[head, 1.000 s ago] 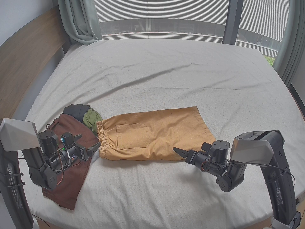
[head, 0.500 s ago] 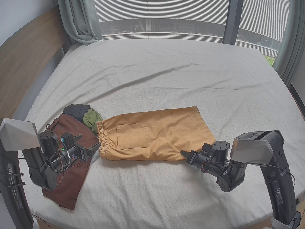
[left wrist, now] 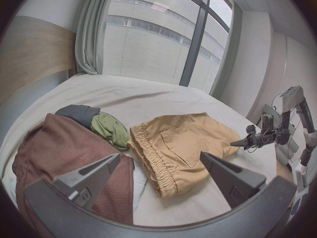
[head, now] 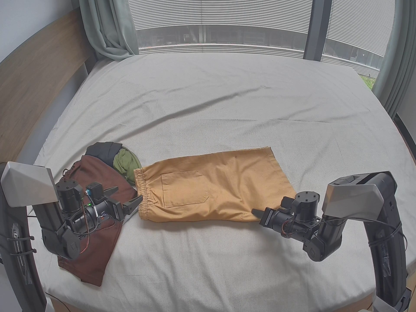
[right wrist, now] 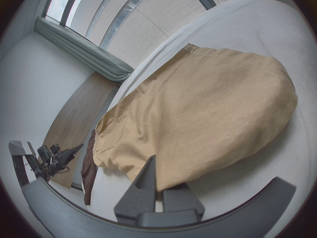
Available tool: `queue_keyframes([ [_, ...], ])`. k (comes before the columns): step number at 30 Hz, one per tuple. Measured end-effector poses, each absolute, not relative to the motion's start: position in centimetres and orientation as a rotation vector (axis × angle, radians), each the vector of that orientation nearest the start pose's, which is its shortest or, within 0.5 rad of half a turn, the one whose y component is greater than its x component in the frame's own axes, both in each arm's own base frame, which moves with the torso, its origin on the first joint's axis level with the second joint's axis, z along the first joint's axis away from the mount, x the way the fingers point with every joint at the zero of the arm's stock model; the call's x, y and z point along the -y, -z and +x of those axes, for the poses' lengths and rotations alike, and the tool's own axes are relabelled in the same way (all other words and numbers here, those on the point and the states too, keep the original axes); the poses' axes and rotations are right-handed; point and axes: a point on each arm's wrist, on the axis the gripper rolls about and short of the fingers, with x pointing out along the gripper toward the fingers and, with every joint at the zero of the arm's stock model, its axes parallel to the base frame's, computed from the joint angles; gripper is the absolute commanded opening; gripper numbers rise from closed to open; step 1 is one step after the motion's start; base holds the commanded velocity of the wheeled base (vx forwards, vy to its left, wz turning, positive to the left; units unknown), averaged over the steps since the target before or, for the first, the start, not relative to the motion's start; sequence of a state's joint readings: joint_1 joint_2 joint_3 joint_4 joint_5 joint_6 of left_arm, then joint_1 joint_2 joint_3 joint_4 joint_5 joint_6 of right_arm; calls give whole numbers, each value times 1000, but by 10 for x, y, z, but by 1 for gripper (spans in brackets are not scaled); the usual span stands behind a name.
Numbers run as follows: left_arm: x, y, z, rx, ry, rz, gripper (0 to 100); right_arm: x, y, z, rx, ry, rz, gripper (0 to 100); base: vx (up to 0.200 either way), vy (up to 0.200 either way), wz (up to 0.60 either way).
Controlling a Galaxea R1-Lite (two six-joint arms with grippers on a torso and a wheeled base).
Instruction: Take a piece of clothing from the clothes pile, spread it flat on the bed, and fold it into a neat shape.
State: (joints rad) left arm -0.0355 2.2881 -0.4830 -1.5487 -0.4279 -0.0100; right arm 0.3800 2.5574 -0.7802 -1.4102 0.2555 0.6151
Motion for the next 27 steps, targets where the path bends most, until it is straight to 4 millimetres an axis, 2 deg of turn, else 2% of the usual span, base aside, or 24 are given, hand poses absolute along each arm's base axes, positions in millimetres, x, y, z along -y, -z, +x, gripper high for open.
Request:
queue_keyframes([
  [6,22,-11,326,-265,465,-72,100,-142,55,341,-580,-490,513,0,0,0,0],
  [14,24,-5,331,-277,509,-106,100,-128,41,306,-645,-471,483,0,0,0,0],
  [27,26,3,335,-292,547,-124,100,-116,40,281,-700,-470,394,0,0,0,0],
])
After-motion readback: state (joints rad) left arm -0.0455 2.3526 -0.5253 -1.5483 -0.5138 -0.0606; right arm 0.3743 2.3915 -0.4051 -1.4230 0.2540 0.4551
